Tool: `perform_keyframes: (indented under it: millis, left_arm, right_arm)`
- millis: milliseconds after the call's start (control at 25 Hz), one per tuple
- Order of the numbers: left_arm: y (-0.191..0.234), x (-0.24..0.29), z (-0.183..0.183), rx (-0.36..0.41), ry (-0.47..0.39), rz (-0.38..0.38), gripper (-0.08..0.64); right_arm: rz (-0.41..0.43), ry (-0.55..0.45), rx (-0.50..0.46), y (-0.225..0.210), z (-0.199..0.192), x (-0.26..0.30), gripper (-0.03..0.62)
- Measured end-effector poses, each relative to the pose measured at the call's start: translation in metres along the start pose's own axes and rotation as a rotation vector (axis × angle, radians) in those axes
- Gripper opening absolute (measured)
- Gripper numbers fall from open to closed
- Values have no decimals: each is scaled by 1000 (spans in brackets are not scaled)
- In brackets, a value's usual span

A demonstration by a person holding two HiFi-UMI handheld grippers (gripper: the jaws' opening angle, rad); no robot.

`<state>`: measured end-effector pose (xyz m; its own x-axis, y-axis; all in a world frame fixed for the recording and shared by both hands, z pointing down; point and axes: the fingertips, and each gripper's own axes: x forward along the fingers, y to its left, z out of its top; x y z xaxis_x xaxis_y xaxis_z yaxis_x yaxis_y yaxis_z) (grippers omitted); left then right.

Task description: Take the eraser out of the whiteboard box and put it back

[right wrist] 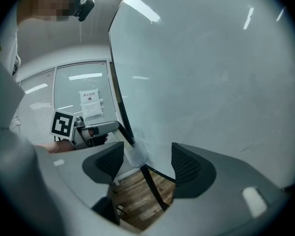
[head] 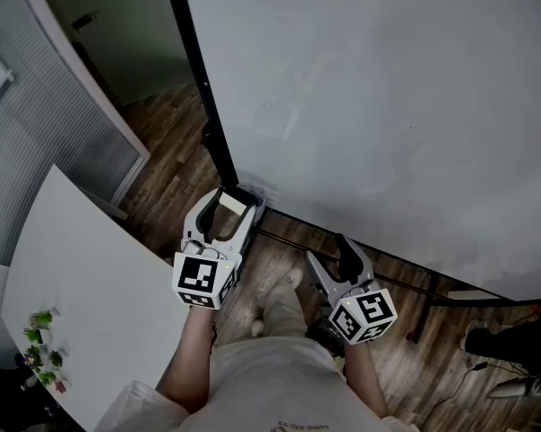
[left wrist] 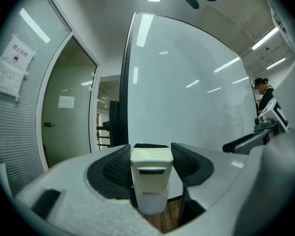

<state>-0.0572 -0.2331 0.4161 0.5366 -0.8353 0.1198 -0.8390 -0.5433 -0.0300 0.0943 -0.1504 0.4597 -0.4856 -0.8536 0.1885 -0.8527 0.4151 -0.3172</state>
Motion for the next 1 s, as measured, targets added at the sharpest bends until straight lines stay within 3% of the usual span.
perform_keyframes:
  millis: [1000]
  left_arm:
    - [2,21,-39,-21,77,-31,256]
  right_arm:
    - [-12,40,10,-11,-9,19,308]
